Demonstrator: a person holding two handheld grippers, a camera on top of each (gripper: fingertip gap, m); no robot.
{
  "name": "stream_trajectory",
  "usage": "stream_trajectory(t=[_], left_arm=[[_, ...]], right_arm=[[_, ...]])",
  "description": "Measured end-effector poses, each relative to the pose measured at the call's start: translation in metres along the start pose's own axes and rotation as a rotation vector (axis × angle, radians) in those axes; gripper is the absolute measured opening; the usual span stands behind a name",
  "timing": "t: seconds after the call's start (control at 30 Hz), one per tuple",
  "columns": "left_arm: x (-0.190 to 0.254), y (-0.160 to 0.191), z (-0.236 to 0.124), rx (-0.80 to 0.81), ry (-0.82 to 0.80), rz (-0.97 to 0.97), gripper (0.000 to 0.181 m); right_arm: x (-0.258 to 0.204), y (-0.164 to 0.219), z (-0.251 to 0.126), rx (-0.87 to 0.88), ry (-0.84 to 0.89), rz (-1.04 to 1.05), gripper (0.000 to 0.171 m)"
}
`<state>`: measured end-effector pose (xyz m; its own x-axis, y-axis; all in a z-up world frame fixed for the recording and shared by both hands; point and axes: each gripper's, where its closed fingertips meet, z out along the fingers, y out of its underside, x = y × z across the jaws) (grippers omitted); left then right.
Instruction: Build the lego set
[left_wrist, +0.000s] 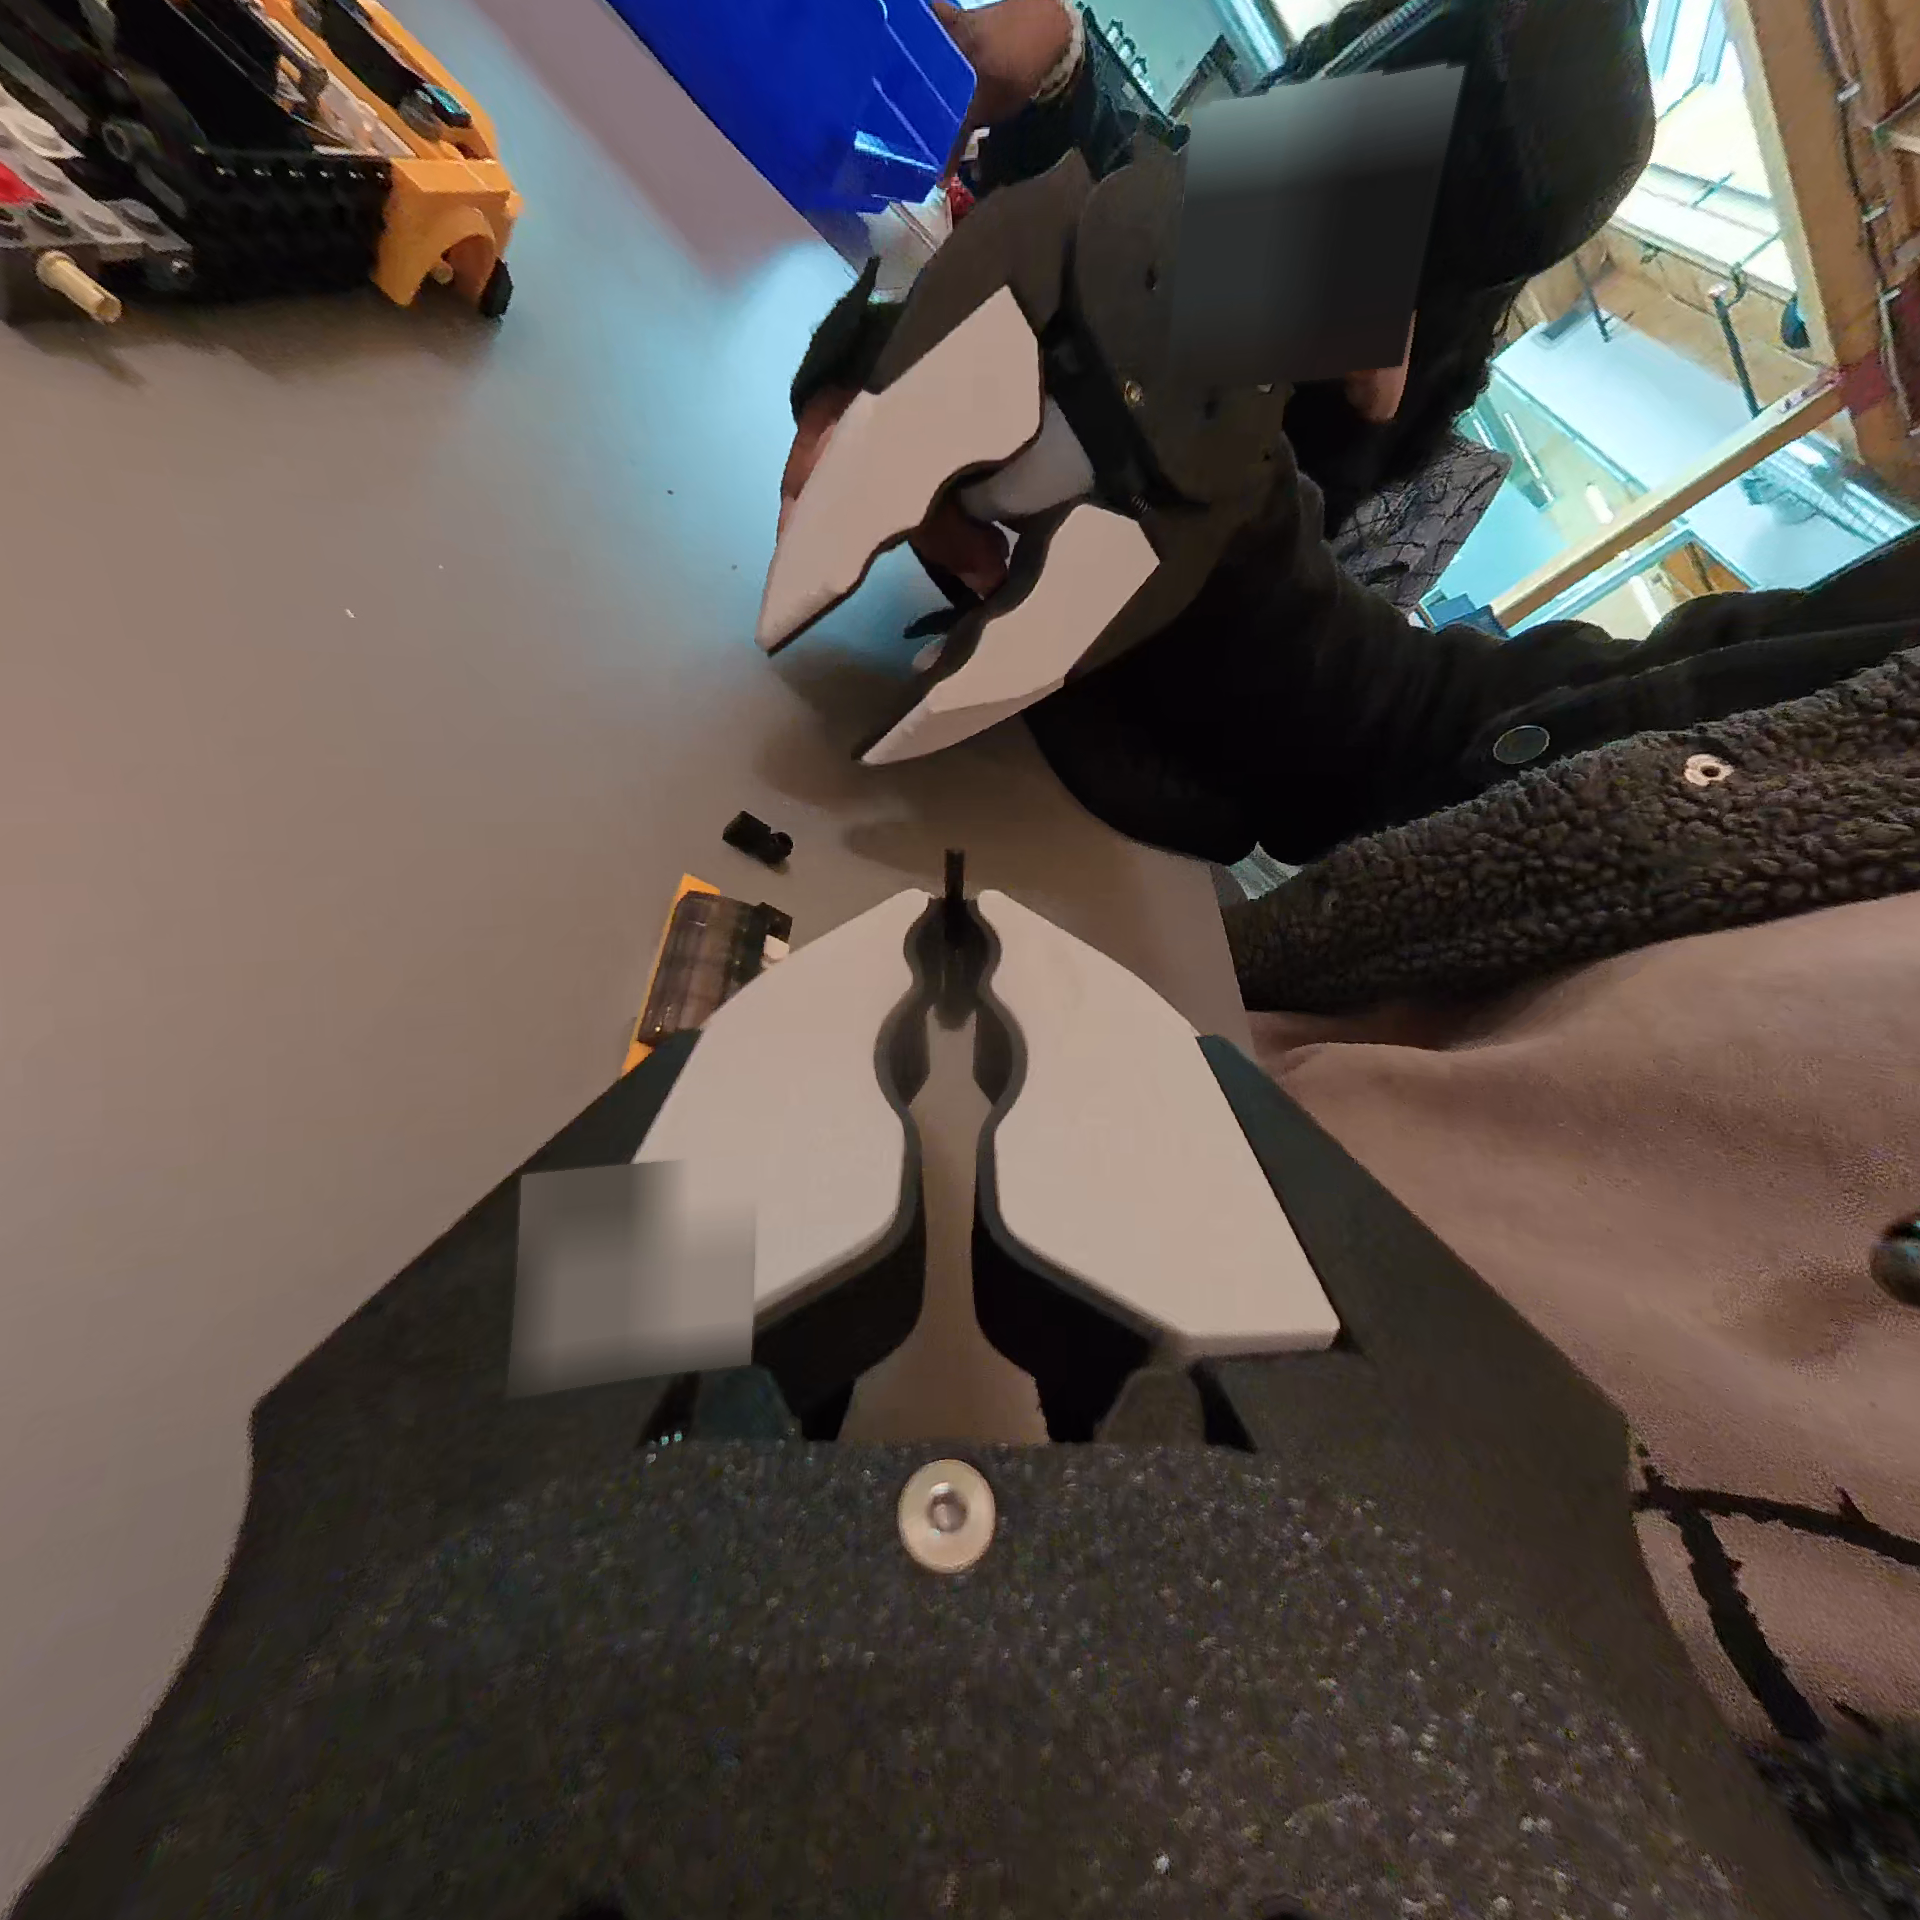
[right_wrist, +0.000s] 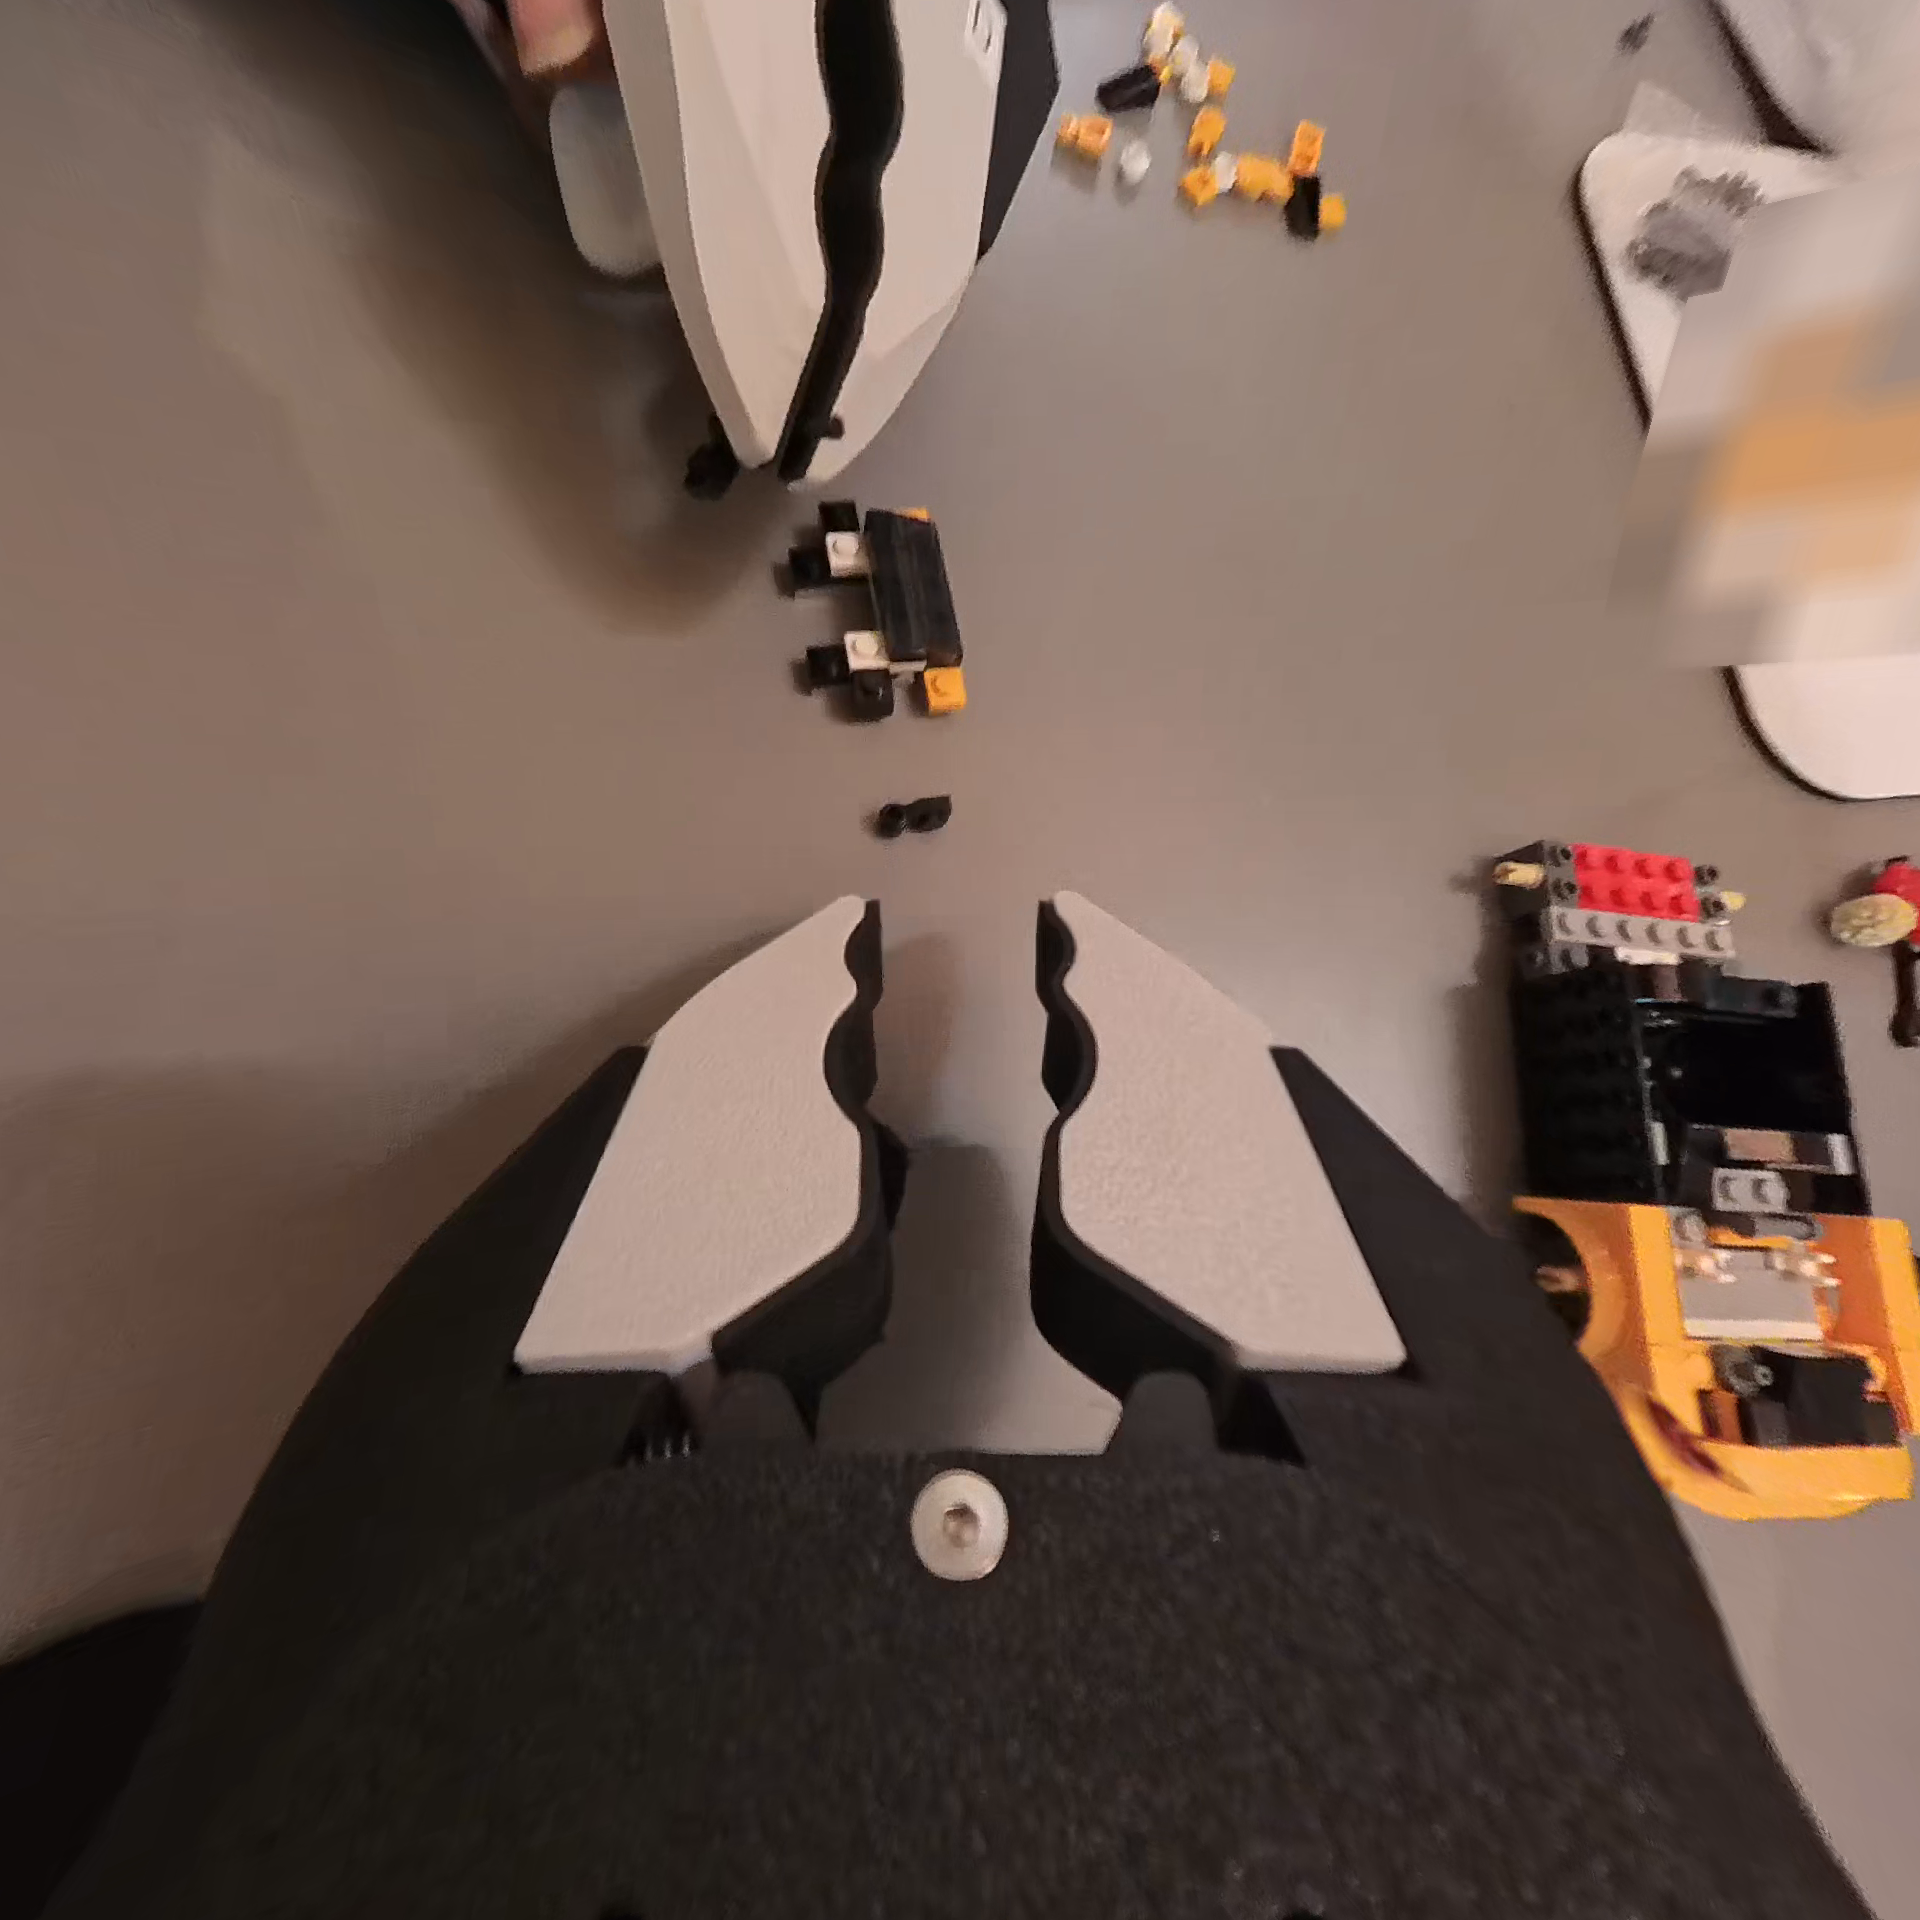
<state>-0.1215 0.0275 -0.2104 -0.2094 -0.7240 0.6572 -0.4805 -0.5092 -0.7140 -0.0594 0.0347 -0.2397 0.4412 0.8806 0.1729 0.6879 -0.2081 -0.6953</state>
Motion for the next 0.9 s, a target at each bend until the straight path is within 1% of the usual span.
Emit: stream_trajectory(t=[0.07,0.17,0.3,0.5,0.6,0.7,0.8,0.9], left_arm=[[-0.001,0.001,0.001,-0.004,-0.007,0.004,0.002],[-0.002,0.001,0.001,-0.007,-0.022,0.008,0.002],[-0.002,0.003,0.003,-0.021,-0.036,0.023,0.002],[-0.001,0.003,0.003,-0.022,-0.020,0.017,0.002],[-0.001,0.003,0.002,-0.024,-0.018,0.018,0.002],[-0.001,0.004,0.003,-0.027,-0.024,0.019,0.002],[-0.002,0.004,0.003,-0.028,-0.028,0.021,0.002],[-0.002,0.004,0.003,-0.032,-0.031,0.023,0.002]], right_arm=[[-0.003,0.004,-0.003,-0.018,-0.029,0.012,0.033],[-0.005,0.009,-0.013,-0.020,-0.062,0.026,0.035],[-0.009,0.014,-0.021,-0.001,-0.102,0.024,0.027],[-0.014,0.017,-0.015,-0.027,-0.124,0.004,0.021],[-0.010,0.006,-0.005,-0.005,-0.099,0.025,0.022],[-0.005,-0.003,0.015,-0.024,-0.050,0.039,0.026],[-0.007,-0.003,0.030,-0.061,-0.073,0.043,0.028],[-0.010,-0.005,0.033,-0.056,-0.117,0.057,0.015]])
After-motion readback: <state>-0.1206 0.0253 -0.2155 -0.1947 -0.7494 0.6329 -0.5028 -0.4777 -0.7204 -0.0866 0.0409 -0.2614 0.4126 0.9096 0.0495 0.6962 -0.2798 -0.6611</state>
